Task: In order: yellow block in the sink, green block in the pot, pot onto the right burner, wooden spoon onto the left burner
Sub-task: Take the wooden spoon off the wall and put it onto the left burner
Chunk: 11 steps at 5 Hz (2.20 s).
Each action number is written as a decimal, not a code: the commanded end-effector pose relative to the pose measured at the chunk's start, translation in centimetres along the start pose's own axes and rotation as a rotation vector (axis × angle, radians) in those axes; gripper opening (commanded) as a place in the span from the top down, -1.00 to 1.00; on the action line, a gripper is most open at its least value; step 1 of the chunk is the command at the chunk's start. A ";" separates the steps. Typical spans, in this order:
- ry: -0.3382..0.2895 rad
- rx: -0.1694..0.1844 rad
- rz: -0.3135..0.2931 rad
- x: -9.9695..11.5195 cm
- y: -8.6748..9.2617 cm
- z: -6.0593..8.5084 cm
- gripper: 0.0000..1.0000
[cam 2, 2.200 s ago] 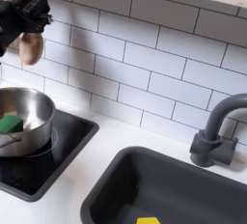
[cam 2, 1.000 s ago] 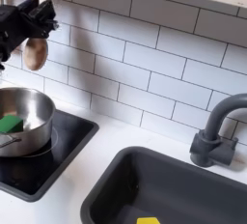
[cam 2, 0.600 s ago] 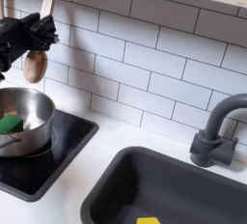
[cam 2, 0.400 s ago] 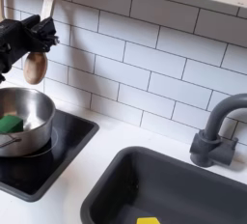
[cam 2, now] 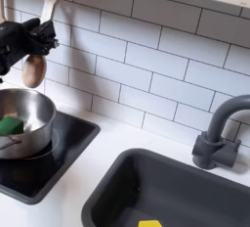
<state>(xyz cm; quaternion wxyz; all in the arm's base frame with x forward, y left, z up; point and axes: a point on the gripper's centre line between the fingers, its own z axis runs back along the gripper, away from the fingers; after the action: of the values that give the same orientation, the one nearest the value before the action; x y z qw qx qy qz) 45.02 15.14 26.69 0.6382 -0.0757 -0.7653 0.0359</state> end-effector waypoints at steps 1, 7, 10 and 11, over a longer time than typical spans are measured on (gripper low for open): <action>0.098 0.107 -0.034 2.5 4.8 2.2 1.00; 0.528 0.133 -0.079 0.5 7.3 5.9 1.00; 0.601 0.152 -0.081 -2.0 8.3 6.5 1.00; 0.626 0.149 -0.088 -2.8 8.3 6.7 1.00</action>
<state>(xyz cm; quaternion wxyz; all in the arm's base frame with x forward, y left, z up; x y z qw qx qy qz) 39.46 23.27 21.80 0.8454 0.0006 -0.5328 0.0381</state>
